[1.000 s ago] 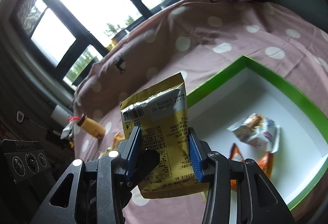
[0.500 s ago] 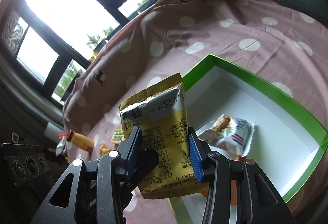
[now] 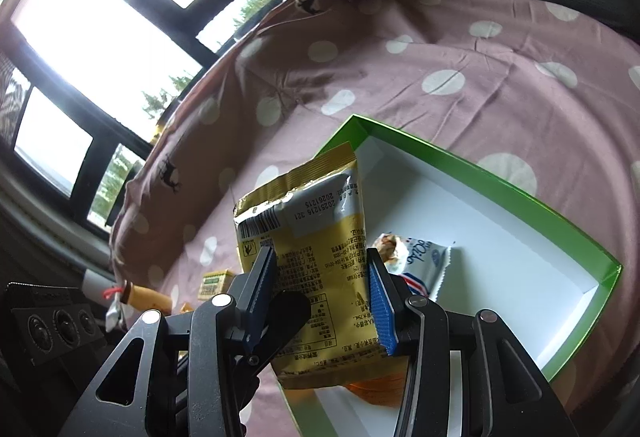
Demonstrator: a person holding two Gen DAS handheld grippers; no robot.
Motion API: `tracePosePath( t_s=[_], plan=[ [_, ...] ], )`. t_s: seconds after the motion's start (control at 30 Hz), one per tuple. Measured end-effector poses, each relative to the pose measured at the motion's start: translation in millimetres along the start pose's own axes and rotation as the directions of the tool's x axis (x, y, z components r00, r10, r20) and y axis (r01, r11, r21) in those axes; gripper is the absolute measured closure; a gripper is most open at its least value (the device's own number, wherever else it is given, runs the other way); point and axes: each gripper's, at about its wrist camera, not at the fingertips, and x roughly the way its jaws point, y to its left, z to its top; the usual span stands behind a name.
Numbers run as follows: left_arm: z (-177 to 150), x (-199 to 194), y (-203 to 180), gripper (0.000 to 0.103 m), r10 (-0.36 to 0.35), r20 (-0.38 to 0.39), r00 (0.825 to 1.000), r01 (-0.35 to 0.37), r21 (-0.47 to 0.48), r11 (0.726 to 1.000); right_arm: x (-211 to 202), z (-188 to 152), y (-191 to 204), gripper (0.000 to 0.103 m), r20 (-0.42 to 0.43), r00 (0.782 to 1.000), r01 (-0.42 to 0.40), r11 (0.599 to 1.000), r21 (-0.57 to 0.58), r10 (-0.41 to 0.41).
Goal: Organize snacks
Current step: 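Lift the gold snack bag with the right gripper and carry it over the box, then open the right gripper to drop the gold bag into the box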
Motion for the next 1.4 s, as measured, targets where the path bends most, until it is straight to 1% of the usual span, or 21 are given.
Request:
tracePosePath(
  t_s=[0.2, 0.47, 0.63, 0.87, 1.1, 1.2, 1.27, 1.3, 1.37, 1.4],
  plan=[
    [0, 7, -2, 0.084, 0.005, -0.019, 1.0, -0.005, 0.006, 1.0, 1, 2, -8, 0.056, -0.006, 1.0, 0.005, 1.0, 0.025, -0.004],
    [-1, 17, -1, 0.084, -0.008, -0.038, 0.999, 0.008, -0.008, 1.0, 4, 4, -16, 0.056, -0.013, 1.0, 0.021, 0.999, 0.044, -0.02],
    [-3, 24, 0, 0.084, -0.002, -0.059, 0.998, 0.001, -0.013, 1.0, 11, 4, -24, 0.056, -0.036, 0.999, 0.031, 0.998, 0.063, -0.029],
    [-2, 29, 4, 0.083, -0.006, -0.071, 0.997, 0.004, -0.029, 1.0, 13, 4, -25, 0.056, -0.046, 0.998, 0.047, 0.997, 0.064, -0.044],
    [-5, 38, 7, 0.083, -0.002, -0.099, 0.995, -0.003, -0.052, 0.999, 14, 5, -29, 0.056, -0.053, 0.995, 0.094, 0.993, 0.069, -0.09],
    [-8, 38, 8, 0.077, -0.006, -0.105, 0.994, -0.002, -0.078, 0.997, 7, 7, -33, 0.056, -0.028, 0.993, 0.12, 0.989, 0.082, -0.118],
    [-9, 32, 9, 0.063, -0.002, -0.09, 0.996, -0.006, -0.09, 0.996, 3, 8, -36, 0.056, -0.011, 0.992, 0.128, 0.987, 0.094, -0.127],
    [-9, 27, 9, 0.061, -0.005, -0.074, 0.997, -0.002, -0.094, 0.996, 2, 8, -37, 0.056, -0.004, 0.992, 0.127, 0.987, 0.099, -0.127],
    [-8, 13, 8, 0.05, -0.016, -0.039, 0.999, 0.012, -0.1, 0.995, -1, 8, -37, 0.056, 0.004, 0.994, 0.111, 0.988, 0.107, -0.112],
    [-8, 7, 8, 0.047, -0.015, -0.027, 1.0, 0.012, -0.101, 0.995, -3, 8, -36, 0.056, 0.01, 0.995, 0.102, 0.989, 0.107, -0.104]
  ],
)
